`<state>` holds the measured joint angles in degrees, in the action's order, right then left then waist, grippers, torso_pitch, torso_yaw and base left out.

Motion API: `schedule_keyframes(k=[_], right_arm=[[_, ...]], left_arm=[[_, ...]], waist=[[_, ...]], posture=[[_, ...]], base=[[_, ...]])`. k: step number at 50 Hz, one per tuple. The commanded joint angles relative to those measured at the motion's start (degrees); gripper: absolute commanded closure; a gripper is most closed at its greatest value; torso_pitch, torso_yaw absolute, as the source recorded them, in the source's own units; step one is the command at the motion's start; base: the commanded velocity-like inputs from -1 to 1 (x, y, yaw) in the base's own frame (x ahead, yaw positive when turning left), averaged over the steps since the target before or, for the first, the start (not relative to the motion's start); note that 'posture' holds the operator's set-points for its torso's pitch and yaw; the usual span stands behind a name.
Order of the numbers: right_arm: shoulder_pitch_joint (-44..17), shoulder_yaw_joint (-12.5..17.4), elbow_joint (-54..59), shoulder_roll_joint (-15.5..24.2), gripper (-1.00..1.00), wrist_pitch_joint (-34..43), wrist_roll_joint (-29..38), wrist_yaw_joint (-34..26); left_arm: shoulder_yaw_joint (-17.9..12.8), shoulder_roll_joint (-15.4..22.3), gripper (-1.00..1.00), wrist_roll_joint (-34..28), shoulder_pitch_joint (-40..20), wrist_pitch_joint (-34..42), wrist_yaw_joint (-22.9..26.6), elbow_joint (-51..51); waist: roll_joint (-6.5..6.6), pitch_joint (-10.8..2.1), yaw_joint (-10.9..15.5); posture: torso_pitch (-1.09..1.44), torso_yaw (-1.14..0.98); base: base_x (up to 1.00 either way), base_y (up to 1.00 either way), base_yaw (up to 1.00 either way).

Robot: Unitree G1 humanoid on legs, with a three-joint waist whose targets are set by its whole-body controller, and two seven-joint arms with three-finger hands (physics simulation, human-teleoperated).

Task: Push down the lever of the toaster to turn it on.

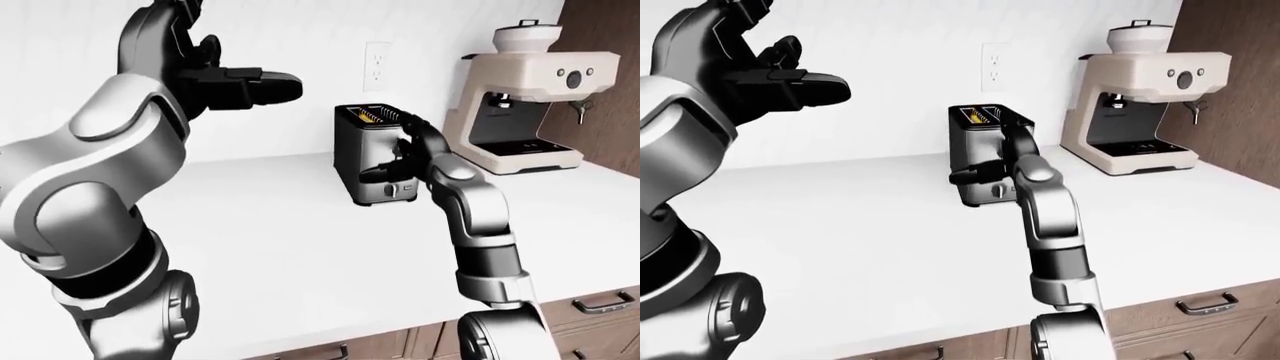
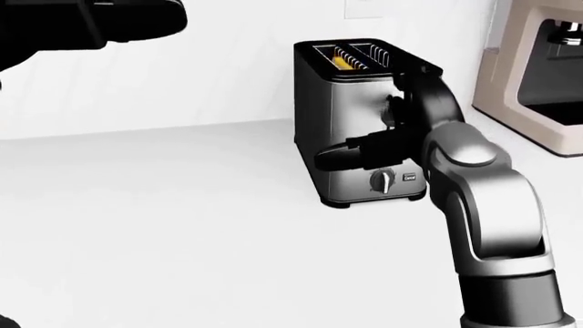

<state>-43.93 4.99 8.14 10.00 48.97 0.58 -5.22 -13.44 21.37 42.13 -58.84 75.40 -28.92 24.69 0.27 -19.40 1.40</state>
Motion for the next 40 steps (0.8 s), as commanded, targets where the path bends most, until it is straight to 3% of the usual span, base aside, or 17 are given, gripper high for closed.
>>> schedule_keyframes(k=[1, 40], right_arm=[[-0.8, -0.1, 0.3, 0.1, -1.00, 0.6, -0.2, -0.4], [2.8, -0.4, 6.0, -1.4, -1.00, -5.9, 0.3, 0.0]], left_arm=[[-0.4, 0.3, -1.00, -0.1, -1.6, -1.4, -0.2, 0.5], [-0.1, -0.7, -1.00, -0.8, -2.5, -0.9, -0.2, 0.3]], waist=[[0.16, 0.10, 0.1], [0.07, 0.09, 0.0]], posture=[[-0.52, 0.00], [-0.52, 0.00]], base=[[0.00, 0.00, 0.00], [0.00, 0.00, 0.00]])
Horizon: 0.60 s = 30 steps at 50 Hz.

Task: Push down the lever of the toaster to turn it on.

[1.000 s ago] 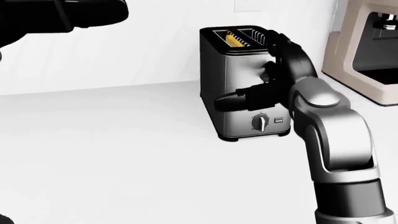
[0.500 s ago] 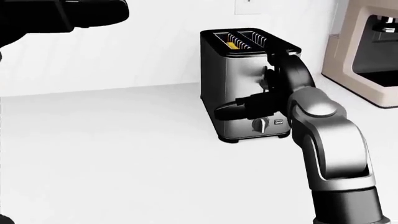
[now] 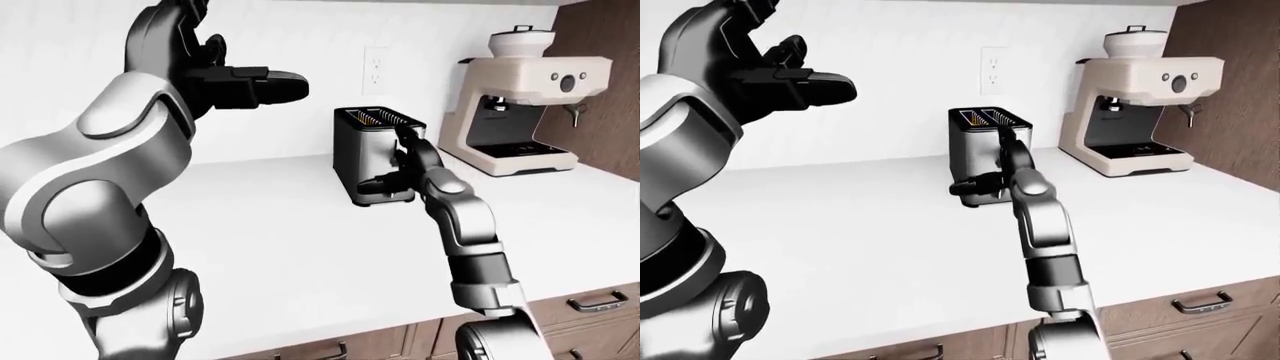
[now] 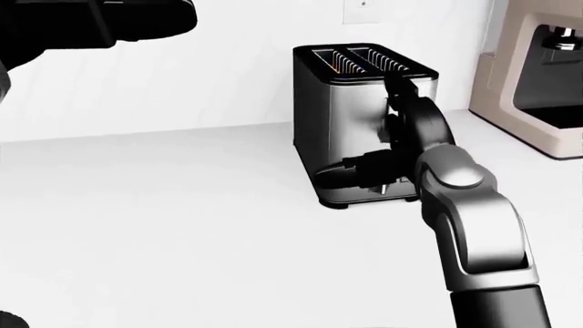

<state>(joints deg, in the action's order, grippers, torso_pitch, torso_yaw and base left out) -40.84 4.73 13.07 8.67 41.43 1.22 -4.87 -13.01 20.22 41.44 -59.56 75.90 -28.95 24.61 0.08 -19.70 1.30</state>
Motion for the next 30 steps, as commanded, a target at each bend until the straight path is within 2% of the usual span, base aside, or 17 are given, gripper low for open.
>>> schedule_keyframes(k=[1, 16, 30], right_arm=[[-0.2, -0.2, 1.2, 0.0, -1.00, 1.6, -0.2, -0.4], [0.8, -0.1, 7.6, -0.6, -1.00, -4.7, -0.8, -0.1], [0.7, -0.1, 10.2, -0.6, -1.00, -6.7, -1.2, 0.3]], left_arm=[[-0.3, 0.5, -1.00, -0.2, -1.5, -1.7, -0.1, 0.4], [0.8, -0.9, -1.00, -1.0, -1.8, -1.6, -0.4, 0.5], [0.6, -1.3, -1.00, -1.6, -2.4, -1.4, 0.0, 0.1]], waist=[[0.26, 0.36, 0.1], [0.16, 0.40, 0.0], [0.10, 0.58, 0.1]], posture=[[-0.52, 0.00], [-0.52, 0.00], [-0.52, 0.00]], base=[[0.00, 0.00, 0.00], [0.00, 0.00, 0.00], [0.00, 0.00, 0.00]])
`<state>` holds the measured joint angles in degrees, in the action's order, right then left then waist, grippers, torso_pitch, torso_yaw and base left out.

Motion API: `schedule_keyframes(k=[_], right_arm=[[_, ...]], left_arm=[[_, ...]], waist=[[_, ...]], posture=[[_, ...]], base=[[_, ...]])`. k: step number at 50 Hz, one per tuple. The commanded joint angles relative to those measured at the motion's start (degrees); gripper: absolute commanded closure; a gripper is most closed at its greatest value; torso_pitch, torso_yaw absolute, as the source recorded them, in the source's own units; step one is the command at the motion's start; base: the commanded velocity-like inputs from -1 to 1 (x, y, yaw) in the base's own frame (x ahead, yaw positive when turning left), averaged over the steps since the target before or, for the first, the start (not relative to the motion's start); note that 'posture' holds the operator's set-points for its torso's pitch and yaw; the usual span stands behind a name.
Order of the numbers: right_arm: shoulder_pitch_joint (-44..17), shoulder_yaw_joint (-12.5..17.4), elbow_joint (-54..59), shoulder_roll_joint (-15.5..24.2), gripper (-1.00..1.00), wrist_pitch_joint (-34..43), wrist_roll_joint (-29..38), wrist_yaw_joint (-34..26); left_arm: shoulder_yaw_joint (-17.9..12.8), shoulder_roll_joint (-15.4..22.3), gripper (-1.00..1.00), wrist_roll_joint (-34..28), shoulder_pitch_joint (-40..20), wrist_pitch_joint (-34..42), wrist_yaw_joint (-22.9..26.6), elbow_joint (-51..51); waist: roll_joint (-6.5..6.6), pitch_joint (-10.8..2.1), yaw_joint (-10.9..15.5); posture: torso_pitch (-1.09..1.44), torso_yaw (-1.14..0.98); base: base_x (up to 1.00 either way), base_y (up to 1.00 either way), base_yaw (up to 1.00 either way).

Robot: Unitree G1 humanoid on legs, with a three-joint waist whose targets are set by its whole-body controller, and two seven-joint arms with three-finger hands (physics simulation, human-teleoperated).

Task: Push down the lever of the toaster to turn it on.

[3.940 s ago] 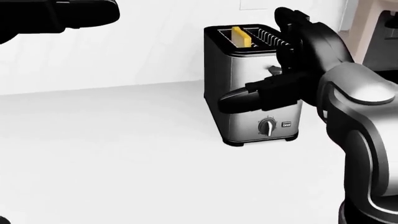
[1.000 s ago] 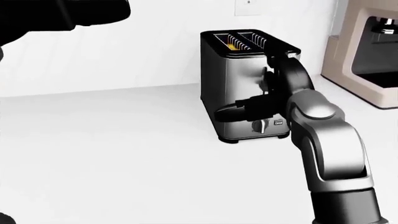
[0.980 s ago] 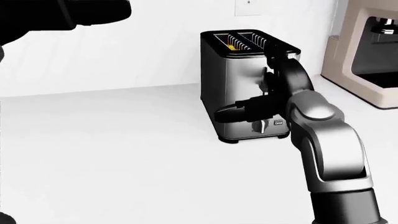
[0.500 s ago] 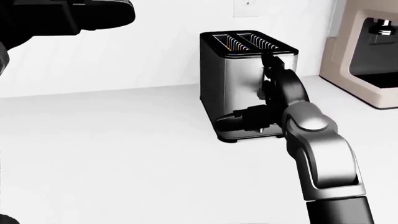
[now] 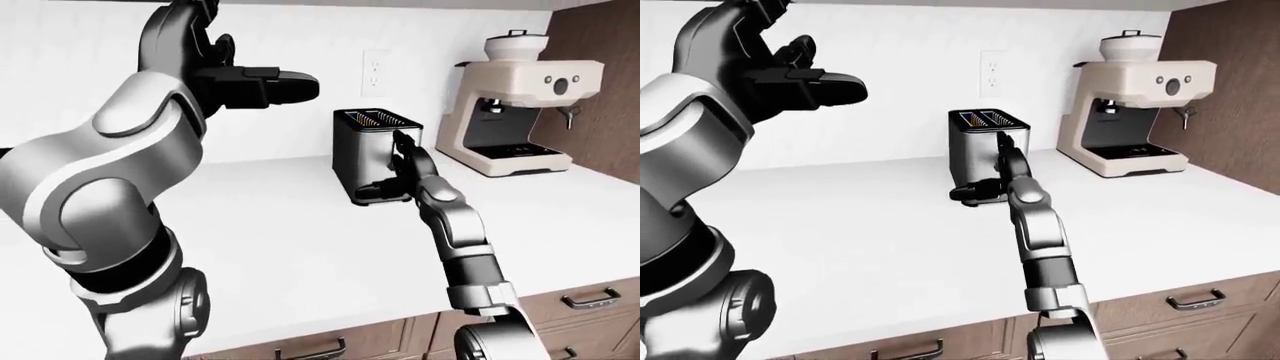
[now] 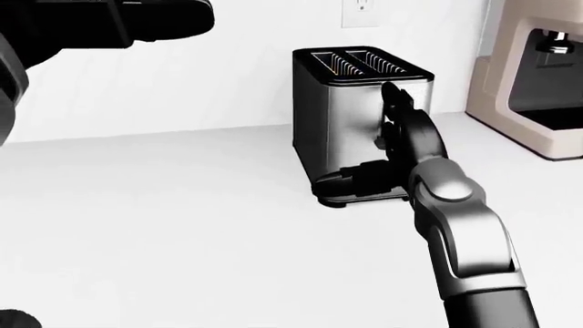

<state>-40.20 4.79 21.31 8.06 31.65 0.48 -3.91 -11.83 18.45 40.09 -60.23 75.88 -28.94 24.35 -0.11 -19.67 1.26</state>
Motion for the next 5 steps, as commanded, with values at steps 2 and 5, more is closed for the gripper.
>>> schedule_keyframes(k=[2, 5], right_arm=[[0.2, -0.2, 2.8, 0.0, -1.00, 2.3, -0.5, -0.6], [0.3, -0.2, 3.0, 0.1, -1.00, 2.3, -0.5, -0.6]], left_arm=[[-0.3, 0.3, -1.00, -0.5, -1.6, -1.6, 0.1, 0.4], [-0.3, 0.3, -1.00, -0.6, -1.9, -1.6, 0.0, 0.2]], waist=[[0.27, 0.58, 0.1], [0.25, 0.56, 0.1]], posture=[[-0.52, 0.00], [-0.52, 0.00]], base=[[0.00, 0.00, 0.00], [0.00, 0.00, 0.00]])
